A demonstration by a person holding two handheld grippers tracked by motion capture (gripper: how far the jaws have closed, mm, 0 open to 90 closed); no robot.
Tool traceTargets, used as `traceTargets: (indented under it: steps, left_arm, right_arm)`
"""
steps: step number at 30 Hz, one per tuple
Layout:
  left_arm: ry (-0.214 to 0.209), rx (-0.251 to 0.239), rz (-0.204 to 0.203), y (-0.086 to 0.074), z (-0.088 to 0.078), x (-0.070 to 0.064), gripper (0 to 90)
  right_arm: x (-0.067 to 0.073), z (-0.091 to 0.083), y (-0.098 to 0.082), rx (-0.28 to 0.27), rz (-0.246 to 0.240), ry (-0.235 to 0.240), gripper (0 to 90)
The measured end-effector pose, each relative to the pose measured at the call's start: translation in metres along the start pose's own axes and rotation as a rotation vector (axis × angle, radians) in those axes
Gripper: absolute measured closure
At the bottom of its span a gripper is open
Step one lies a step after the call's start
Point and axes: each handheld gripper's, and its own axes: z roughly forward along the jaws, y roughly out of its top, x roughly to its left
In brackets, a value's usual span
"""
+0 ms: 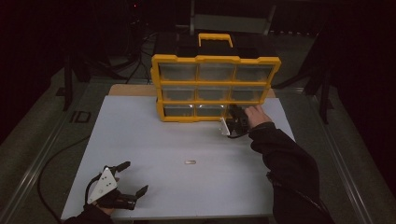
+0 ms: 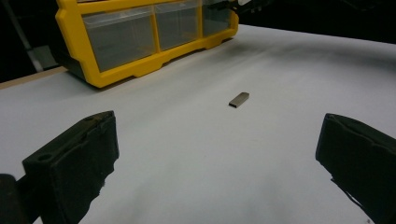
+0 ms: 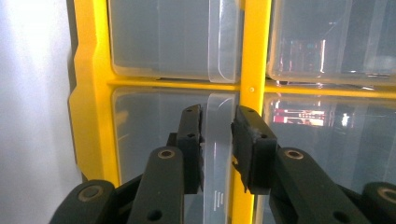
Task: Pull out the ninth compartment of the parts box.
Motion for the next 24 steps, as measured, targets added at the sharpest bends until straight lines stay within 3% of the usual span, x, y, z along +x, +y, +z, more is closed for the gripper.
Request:
traceTargets:
  steps: [5,7,10,19,24]
  left_arm:
    - [-0.002,0.003,0.0,0.0,0.001,0.0,0.0]
    - [-0.003,0.004,0.001,0.0,0.001,0.0,0.0]
    - [-0.006,0.005,0.003,0.0,0.001,0.0,0.0]
    - [-0.011,0.005,0.007,0.0,0.003,-0.001,0.0]
    - [-0.013,0.005,0.008,0.001,0.003,-0.001,0.0]
  right_arm:
    - [-0.001,0.001,0.003,0.021,-0.027,0.007,72.7]
    - [-0.005,0.001,0.006,0.042,-0.026,0.037,72.8]
    - [-0.007,0.002,0.008,0.057,-0.015,0.044,72.6]
    - [-0.006,0.002,0.012,0.081,-0.009,0.045,72.5]
    - [-0.003,0.002,0.011,0.08,-0.017,0.02,72.4]
